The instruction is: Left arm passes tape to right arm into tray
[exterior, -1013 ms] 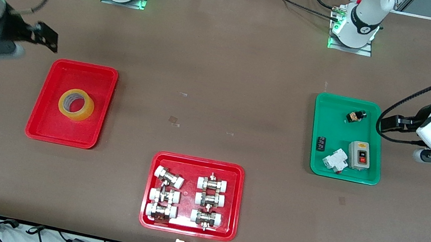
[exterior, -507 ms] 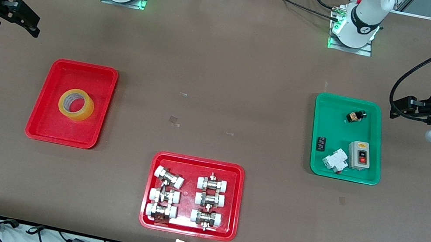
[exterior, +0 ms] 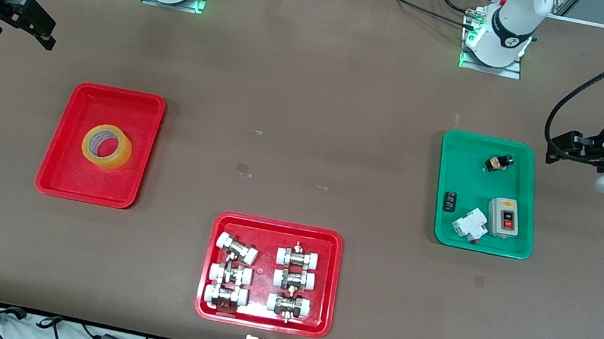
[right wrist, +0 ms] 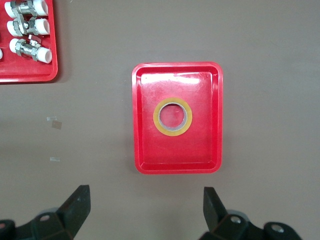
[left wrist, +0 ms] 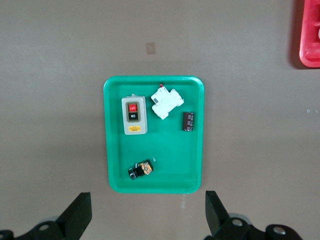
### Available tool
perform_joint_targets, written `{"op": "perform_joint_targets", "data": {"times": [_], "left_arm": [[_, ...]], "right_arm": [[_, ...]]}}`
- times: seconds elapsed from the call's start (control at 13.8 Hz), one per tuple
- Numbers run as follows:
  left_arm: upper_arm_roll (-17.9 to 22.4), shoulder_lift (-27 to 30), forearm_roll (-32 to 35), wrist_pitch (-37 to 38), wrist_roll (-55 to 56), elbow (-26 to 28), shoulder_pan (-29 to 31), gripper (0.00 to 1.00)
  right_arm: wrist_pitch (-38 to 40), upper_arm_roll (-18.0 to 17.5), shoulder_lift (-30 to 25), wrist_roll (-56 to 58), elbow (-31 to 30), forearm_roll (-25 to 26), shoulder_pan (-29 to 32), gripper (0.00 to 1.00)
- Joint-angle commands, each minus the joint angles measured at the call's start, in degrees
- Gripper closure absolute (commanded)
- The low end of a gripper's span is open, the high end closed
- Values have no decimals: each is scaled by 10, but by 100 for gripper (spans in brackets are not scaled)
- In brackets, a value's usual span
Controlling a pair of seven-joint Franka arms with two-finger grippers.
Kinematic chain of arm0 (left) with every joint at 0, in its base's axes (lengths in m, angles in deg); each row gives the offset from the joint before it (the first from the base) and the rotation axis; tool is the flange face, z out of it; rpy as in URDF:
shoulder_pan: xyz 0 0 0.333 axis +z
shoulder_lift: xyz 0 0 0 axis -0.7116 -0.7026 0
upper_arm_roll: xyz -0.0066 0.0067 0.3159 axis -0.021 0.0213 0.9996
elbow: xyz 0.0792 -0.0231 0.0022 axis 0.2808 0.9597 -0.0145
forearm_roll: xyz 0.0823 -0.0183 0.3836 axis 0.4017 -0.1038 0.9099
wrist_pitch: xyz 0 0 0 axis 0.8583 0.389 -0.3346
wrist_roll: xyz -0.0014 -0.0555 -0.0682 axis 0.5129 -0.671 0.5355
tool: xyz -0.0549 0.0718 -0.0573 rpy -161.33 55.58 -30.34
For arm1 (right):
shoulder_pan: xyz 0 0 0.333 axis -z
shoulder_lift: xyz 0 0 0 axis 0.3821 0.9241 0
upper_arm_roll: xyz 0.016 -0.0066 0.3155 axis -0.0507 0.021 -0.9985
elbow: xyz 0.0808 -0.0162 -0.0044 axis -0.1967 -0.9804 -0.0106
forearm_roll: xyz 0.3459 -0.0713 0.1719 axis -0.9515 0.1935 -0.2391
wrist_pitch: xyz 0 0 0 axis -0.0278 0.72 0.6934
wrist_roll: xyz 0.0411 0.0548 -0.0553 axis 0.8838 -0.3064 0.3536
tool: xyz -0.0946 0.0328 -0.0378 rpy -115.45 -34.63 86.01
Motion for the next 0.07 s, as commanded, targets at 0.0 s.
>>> {"op": "perform_joint_targets", "data": {"times": [0.0], "left_arm": [[0,16,-11,-17,-17,18,3,0]], "right_arm": [[1,-1,-5,-4,-6,4,3,0]]}}
